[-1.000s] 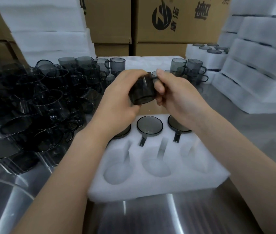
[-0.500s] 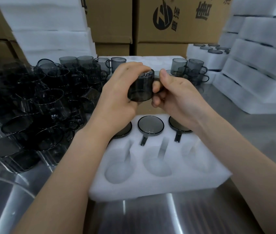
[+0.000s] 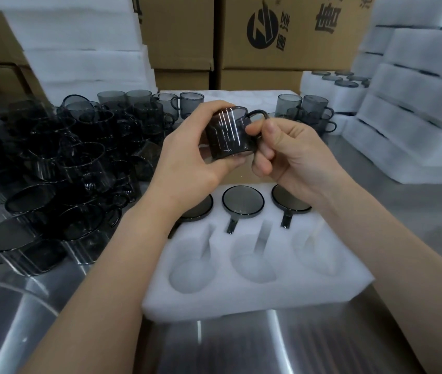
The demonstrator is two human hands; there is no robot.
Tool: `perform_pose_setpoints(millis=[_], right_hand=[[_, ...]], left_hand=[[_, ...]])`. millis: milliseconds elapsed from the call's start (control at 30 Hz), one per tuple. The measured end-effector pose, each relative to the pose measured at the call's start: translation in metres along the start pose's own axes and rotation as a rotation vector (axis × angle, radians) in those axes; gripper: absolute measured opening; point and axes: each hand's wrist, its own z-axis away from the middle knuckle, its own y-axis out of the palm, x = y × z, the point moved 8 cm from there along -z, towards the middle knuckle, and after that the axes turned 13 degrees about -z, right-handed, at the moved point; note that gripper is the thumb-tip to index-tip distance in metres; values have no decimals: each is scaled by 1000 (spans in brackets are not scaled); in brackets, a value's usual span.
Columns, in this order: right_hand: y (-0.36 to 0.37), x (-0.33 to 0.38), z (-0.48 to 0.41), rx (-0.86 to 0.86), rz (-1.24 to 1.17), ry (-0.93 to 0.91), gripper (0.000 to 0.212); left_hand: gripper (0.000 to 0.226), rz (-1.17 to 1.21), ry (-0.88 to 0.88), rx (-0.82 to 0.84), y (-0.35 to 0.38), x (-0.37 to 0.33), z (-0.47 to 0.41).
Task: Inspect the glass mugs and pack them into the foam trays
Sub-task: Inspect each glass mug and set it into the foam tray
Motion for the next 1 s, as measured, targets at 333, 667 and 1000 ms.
perform_pose_setpoints(millis=[333, 667, 1000], right_hand=[[-6, -11, 1, -108, -137, 155, 37], [1, 1, 0, -86, 39, -35, 26], [1, 7, 5, -154, 309, -144, 19]], left_hand=[[60, -51, 102, 20, 3, -5, -1], [57, -2, 5, 56, 6, 0, 0], [76, -189, 32, 27, 4, -7, -1]])
